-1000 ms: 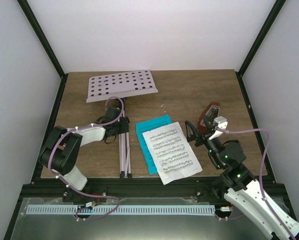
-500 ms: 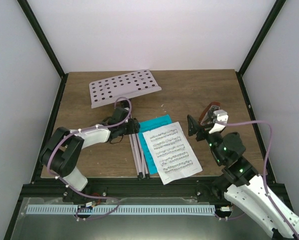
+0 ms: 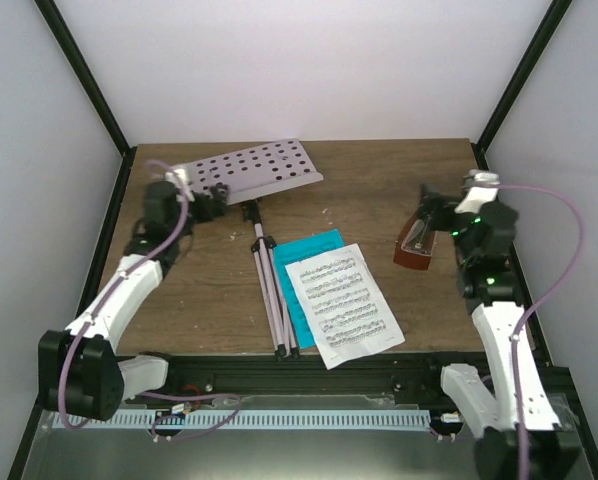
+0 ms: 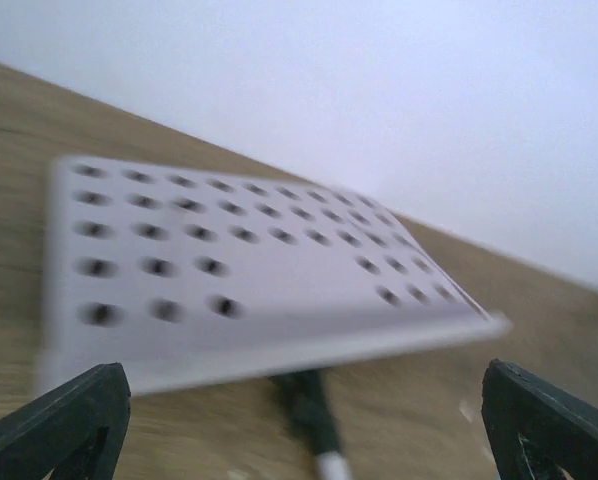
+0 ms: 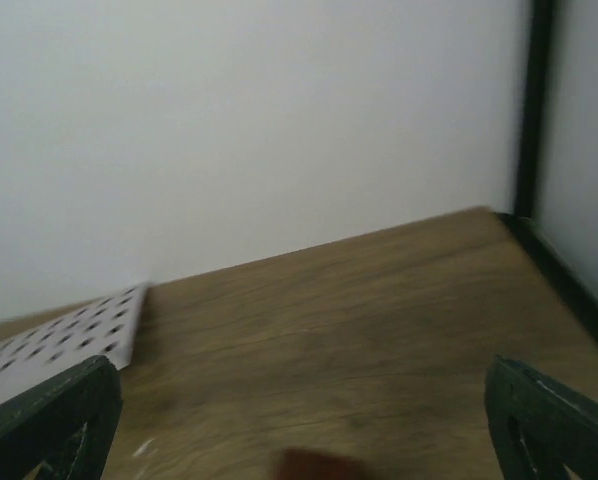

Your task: Pack up the instrument practice props

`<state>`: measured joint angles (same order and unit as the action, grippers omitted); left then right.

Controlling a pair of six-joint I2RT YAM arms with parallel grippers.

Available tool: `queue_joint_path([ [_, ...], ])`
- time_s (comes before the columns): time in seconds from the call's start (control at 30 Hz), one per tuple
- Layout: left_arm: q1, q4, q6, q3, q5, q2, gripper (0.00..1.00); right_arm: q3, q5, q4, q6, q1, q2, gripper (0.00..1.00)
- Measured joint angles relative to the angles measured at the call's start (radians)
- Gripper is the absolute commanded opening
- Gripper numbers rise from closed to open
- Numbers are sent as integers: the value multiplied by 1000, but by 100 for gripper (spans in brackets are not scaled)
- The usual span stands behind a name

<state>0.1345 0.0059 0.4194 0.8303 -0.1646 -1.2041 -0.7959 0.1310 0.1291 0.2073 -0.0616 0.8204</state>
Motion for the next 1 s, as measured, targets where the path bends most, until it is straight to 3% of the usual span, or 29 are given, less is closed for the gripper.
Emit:
queue_joint_path([
  [0.13,-260,72,43,-101,-7,50,97,16,147,-58,69,-354,87,100],
  [0.23,-335,113,32,-215,60,97,96,112,94,-146,95,-441,111,100],
  [0.4,-326,318,-55,-431,171,132,96,506,21,-453,88,-445,91,100],
  [0.53,-287,488,-137,-534,202,68,96,623,39,-620,68,-439,97,100],
  [0.73,-233,694,-200,-547,184,-81,97,666,101,-938,16,-344,185,100],
  [1.0,-233,791,-219,-544,161,-137,96,713,163,-1199,-61,-236,323,100],
])
